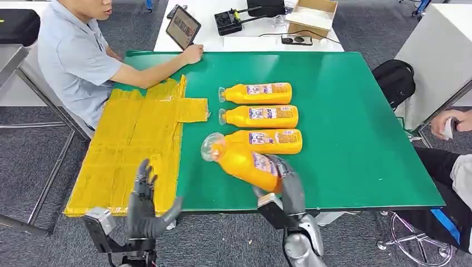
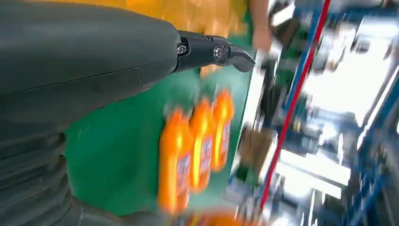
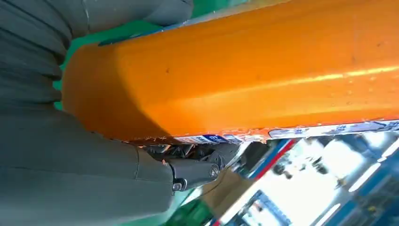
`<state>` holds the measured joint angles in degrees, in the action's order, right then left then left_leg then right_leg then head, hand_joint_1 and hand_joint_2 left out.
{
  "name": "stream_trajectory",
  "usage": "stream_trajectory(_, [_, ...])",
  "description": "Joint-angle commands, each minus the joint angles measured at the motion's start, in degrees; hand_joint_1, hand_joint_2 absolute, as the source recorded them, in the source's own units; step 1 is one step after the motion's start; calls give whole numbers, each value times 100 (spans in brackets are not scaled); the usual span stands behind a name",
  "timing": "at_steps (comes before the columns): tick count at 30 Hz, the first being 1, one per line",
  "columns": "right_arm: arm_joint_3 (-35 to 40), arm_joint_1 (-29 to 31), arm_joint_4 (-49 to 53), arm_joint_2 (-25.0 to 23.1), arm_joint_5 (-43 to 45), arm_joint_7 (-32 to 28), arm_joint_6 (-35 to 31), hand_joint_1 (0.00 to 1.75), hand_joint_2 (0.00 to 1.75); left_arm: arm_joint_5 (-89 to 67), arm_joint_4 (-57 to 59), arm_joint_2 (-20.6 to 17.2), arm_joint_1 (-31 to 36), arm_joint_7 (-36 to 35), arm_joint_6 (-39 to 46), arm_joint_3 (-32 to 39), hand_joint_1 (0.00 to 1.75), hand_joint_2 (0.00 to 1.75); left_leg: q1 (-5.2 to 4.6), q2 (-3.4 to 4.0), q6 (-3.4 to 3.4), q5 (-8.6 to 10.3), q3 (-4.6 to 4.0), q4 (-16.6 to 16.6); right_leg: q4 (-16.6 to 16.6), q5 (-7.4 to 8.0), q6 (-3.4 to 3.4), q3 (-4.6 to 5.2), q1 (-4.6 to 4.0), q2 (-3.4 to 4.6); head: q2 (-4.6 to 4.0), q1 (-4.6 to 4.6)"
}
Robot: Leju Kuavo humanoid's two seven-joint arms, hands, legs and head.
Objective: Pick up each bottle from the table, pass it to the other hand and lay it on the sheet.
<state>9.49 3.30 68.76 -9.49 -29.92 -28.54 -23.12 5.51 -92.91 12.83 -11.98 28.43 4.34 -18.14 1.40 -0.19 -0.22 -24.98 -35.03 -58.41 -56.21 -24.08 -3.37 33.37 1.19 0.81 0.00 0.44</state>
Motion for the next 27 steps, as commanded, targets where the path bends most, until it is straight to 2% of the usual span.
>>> stream_trajectory(1, [877,461,-320,-49,99,-50,275,175,175,99,488,-377,323,-17,-152,-529,0,175,-3,13,6,0,15,8,5,3,14,-9,-1,6,0,0])
stream_trajectory(5, [1192,656,-550,-40,40,35,454,175,175,64,450,-419,392,21,-229,-704,0,175,-3,7,9,-1,20,10,6,-2,17,-16,-1,-3,0,-2])
stream_trajectory(8, [1489,918,-794,-205,-46,-82,373,175,175,81,608,-383,556,-84,-272,-793,0,175,-4,12,7,-1,13,6,2,1,11,-7,1,5,0,0])
stream_trajectory(14, [1902,1288,-1258,-425,198,36,597,175,175,142,698,-286,688,-70,-231,-676,0,175,-3,8,5,2,6,7,1,2,9,-1,0,3,0,-2])
stream_trajectory(21, [2200,1477,-1729,-499,186,-3,581,175,175,367,624,-304,684,-152,-454,-754,0,175,-2,8,10,1,20,10,3,-2,15,-14,-1,-2,0,0])
stream_trajectory(27, [2427,1478,-1856,-601,263,-42,657,175,175,394,596,-198,717,8,-249,-632,0,175,-2,6,10,1,17,10,2,-4,17,-15,-1,-5,0,0])
